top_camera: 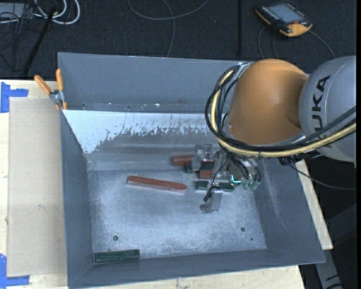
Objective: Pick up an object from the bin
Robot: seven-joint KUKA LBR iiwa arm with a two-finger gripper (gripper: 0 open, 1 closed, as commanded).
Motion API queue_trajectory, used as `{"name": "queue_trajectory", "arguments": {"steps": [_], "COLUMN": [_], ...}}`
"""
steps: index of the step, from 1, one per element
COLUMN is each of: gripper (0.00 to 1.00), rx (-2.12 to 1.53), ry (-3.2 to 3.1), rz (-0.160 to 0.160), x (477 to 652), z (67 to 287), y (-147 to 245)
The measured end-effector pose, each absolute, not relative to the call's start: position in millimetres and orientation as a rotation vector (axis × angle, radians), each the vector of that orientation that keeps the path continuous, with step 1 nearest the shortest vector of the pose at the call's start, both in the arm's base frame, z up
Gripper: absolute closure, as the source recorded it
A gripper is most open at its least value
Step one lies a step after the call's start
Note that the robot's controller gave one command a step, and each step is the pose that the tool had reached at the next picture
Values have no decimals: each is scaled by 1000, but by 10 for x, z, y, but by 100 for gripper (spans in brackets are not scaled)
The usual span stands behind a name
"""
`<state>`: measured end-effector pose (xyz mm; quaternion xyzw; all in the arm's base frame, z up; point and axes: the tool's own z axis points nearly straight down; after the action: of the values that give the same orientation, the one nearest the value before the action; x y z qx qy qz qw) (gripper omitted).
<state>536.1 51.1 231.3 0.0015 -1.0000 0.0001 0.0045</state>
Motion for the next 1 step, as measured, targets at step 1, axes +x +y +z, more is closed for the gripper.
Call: {"name": "queue_trajectory", "arguments": {"steps": [1], "gripper": [0], "rx": [2], "ry": [-3140], "rz": [0], "x": [5376], "z": [2352], "y": [508]}}
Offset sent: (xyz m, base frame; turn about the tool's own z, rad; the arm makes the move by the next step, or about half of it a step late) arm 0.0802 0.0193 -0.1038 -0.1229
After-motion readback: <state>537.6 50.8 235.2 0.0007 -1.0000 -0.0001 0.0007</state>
